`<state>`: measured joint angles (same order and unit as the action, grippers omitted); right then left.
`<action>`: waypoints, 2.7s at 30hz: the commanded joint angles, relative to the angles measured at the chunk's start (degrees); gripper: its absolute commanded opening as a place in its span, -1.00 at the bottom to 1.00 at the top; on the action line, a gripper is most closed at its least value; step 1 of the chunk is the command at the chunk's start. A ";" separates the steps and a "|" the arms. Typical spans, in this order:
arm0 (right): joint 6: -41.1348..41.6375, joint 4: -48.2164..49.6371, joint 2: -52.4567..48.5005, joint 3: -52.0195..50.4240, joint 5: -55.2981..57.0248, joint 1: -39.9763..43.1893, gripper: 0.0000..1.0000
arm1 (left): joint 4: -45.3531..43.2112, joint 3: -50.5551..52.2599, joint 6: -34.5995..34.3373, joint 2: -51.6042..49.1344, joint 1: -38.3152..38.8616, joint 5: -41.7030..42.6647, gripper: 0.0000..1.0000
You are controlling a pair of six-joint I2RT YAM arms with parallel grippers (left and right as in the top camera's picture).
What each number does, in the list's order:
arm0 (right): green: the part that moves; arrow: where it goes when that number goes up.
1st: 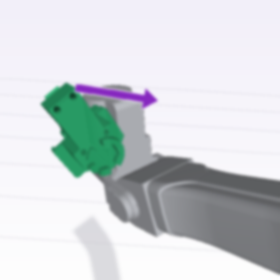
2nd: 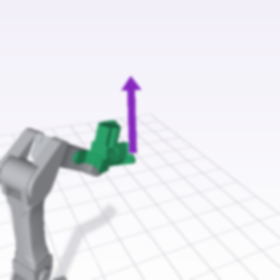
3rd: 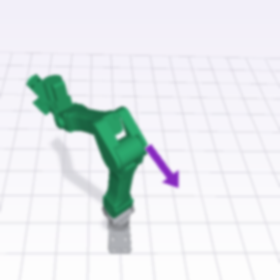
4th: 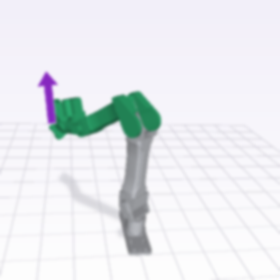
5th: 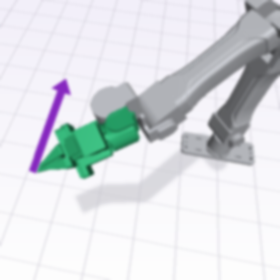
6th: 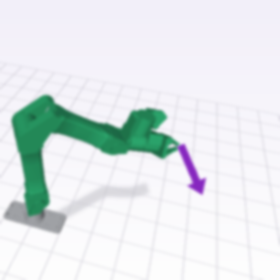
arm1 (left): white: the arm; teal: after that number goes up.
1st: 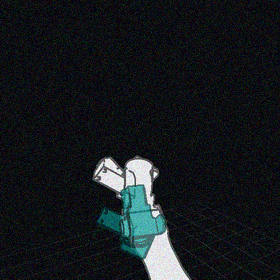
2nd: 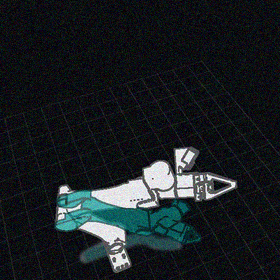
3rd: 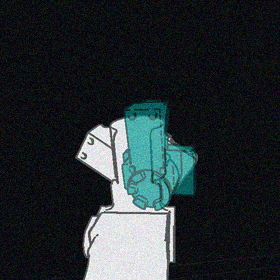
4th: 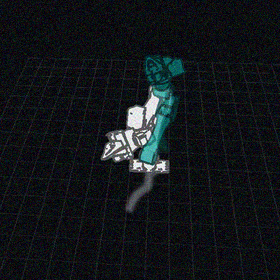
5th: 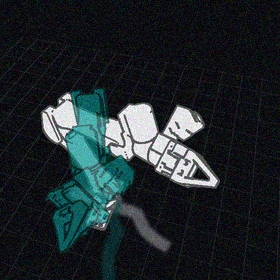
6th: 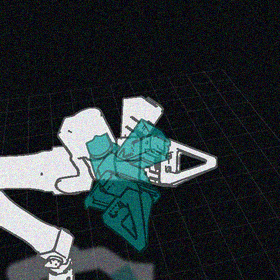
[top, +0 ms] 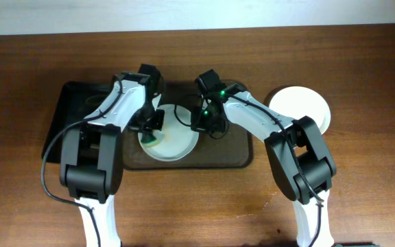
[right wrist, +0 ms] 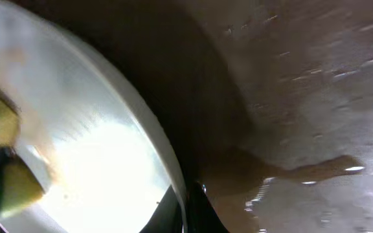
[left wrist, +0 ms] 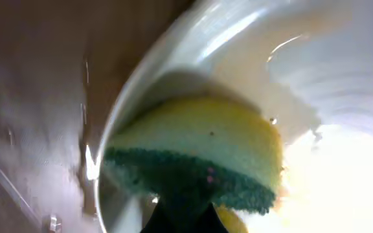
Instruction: Clean dirty plates on tray and stack at the side
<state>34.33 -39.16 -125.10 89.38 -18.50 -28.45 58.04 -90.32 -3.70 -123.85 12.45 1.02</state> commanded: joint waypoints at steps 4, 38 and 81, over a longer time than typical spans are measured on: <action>1.09 0.15 -1.20 0.20 1.14 0.44 -0.92 | -12.35 2.86 4.61 -5.49 -0.33 16.79 -0.99; -0.68 2.93 -0.48 0.44 -3.06 0.63 -0.91 | 12.46 -28.33 5.97 -5.60 -12.26 26.62 -0.99; -4.17 -15.96 30.53 0.44 64.28 -11.30 -0.92 | 9.55 -28.28 5.92 -5.60 -12.24 26.16 -0.97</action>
<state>27.27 -54.54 -100.60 89.30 53.87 -43.18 67.66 -117.78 1.13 -129.78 0.34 26.83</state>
